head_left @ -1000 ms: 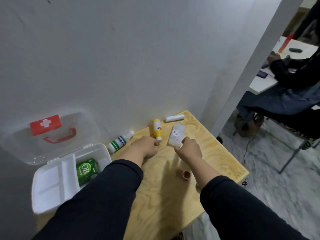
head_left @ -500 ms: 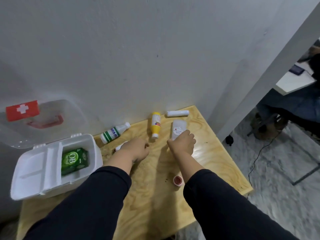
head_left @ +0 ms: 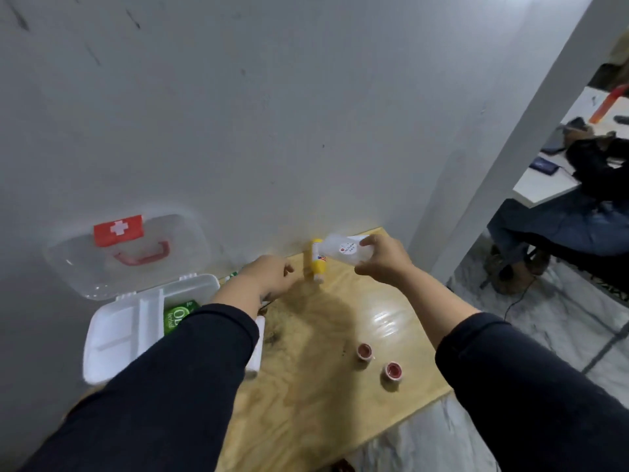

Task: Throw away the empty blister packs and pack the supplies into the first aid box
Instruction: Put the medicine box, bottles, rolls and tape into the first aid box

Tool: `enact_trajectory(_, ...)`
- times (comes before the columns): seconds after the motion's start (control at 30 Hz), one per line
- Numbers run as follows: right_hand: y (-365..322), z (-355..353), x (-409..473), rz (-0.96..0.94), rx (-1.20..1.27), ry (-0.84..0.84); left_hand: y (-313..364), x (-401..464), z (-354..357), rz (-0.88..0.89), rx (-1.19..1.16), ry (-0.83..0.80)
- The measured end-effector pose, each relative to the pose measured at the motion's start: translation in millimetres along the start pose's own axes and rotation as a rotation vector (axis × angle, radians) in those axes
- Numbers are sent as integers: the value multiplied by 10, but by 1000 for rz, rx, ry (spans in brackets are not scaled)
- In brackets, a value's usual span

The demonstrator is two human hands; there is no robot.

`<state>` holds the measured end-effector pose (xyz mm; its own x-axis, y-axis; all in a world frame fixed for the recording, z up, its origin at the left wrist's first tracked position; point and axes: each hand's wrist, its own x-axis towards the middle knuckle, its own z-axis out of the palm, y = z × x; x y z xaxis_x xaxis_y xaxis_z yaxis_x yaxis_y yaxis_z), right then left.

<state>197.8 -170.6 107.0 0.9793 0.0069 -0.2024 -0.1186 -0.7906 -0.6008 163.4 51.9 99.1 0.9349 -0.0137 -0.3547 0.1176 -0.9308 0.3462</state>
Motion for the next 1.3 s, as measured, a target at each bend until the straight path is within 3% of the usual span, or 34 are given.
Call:
enact_trajectory(0.37,-1205,635,-476,-419,-288,-163,-1237,-847,-293,-144,20,120)
enact_trajectory(0.63,-1749,1320,-603,-655,-538,-263,-2038,-1206,-43,-264,13,95)
enact_trajectory(0.87,-1885,1886,-562,-666,-576,-352,-2241,-1366,227,-209,98,159)
enact_trajectory(1.0,-1861,2102,-515,-638,-480,-365,-2292,-1330,293,-172,181,199)
enact_trajectory(1.3,-1849,2454,-617,-589,-300,-262,-2320,-1317,353,-181,209,212)
